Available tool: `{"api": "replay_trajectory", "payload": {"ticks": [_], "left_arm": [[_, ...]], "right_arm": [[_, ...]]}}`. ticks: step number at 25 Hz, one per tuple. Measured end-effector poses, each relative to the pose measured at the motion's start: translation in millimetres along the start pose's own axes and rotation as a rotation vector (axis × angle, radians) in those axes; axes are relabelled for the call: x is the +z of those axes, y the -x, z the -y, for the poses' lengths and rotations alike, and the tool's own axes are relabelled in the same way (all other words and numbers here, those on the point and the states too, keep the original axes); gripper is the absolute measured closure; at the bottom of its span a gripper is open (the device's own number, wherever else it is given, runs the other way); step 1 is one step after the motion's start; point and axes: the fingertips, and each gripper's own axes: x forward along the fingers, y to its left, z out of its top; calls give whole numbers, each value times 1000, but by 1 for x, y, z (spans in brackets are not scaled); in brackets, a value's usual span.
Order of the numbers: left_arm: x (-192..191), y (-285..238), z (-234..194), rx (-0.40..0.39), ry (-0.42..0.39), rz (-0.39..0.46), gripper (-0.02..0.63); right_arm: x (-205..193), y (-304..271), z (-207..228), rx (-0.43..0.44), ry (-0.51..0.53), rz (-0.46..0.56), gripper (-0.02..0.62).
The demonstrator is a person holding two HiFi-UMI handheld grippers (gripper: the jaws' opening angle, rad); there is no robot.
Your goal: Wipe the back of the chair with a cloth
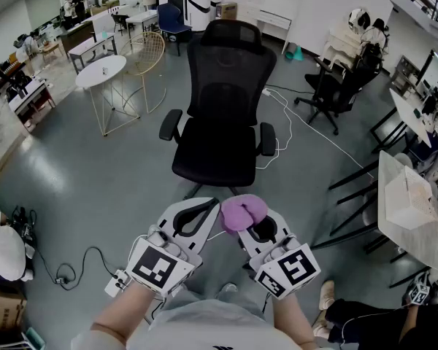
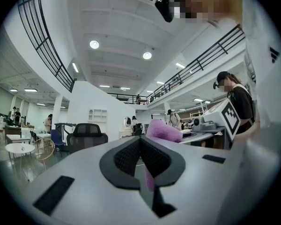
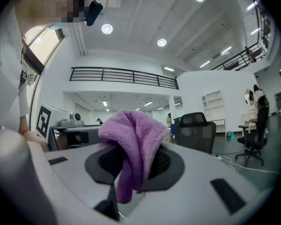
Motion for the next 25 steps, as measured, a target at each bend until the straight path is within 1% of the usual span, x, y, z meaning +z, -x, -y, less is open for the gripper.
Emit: {"api": "replay_trajectory", "payload": {"ticks": [8,18,21,23,25], "left_arm": [[5,-4,-5,-14,-2,-1,594],[5,8,-22,-15,21,5,594],[6,15,-32,-23,27,7,594],[6,20,-38,-32,19,10,593],[5,25,-43,-45,1,14,594]], "right_arm": [[4,-5,3,-12,-4,-2,488],[4,-21,-11,-22,-3,-14,488],[5,-29,-19,-10,-17,-5,488],[5,-34,-25,-6,-41,11,488],[4,-40,-30,-10,-41,19,489]]}}
